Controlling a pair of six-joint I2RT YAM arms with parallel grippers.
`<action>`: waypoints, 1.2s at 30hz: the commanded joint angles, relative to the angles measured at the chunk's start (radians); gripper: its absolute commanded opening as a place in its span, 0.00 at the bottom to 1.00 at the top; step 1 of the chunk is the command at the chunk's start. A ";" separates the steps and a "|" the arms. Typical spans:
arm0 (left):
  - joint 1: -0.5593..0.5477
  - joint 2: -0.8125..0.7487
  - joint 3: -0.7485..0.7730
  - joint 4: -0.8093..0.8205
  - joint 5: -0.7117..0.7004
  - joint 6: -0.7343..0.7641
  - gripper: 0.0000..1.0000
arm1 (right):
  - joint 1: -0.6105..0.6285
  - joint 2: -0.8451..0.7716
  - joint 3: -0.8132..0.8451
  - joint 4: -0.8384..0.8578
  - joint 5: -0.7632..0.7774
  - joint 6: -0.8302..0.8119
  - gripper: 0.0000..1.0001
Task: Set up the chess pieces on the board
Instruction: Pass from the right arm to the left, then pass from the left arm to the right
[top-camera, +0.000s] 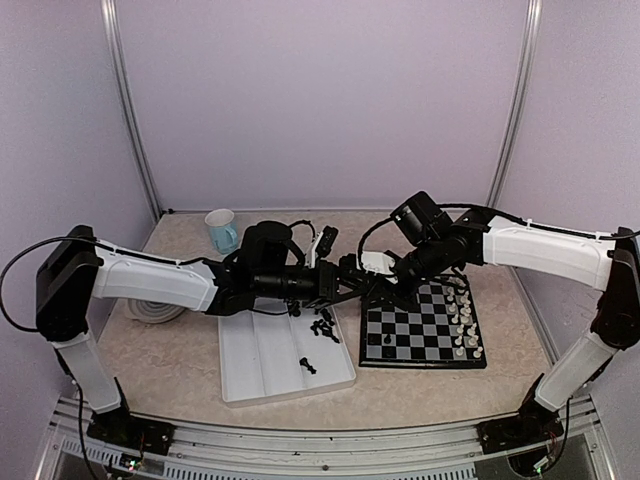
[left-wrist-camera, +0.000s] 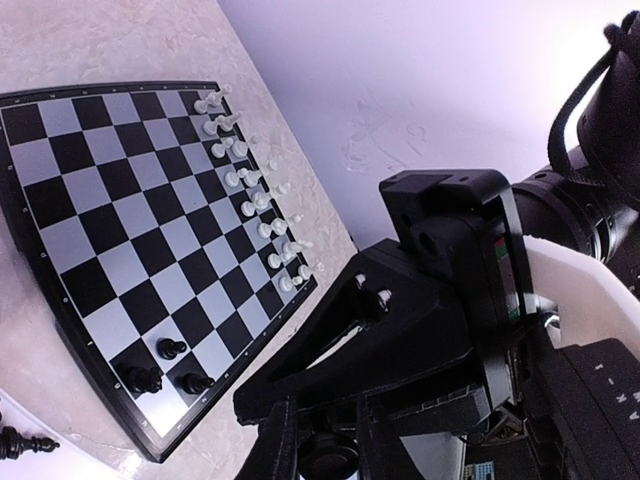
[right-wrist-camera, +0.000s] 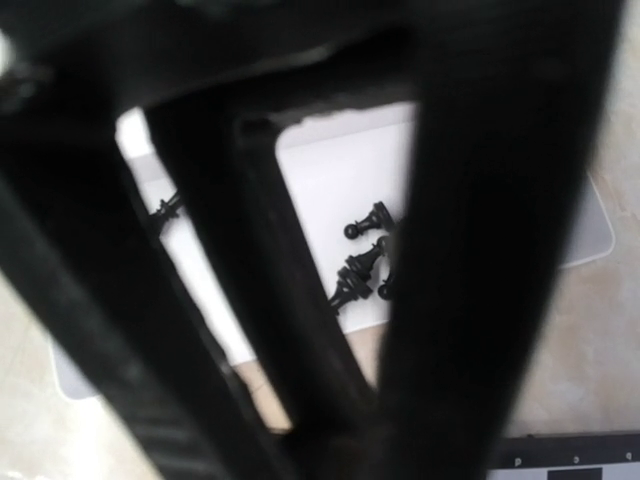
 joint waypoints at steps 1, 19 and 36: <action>0.005 -0.003 -0.018 -0.011 -0.016 0.007 0.06 | 0.000 -0.007 0.020 0.010 -0.001 0.004 0.07; 0.019 0.009 -0.128 0.559 0.067 -0.153 0.03 | -0.314 -0.121 -0.071 0.187 -0.750 0.328 0.47; 0.013 0.142 -0.115 0.800 0.090 -0.331 0.02 | -0.314 -0.040 -0.119 0.307 -0.905 0.494 0.35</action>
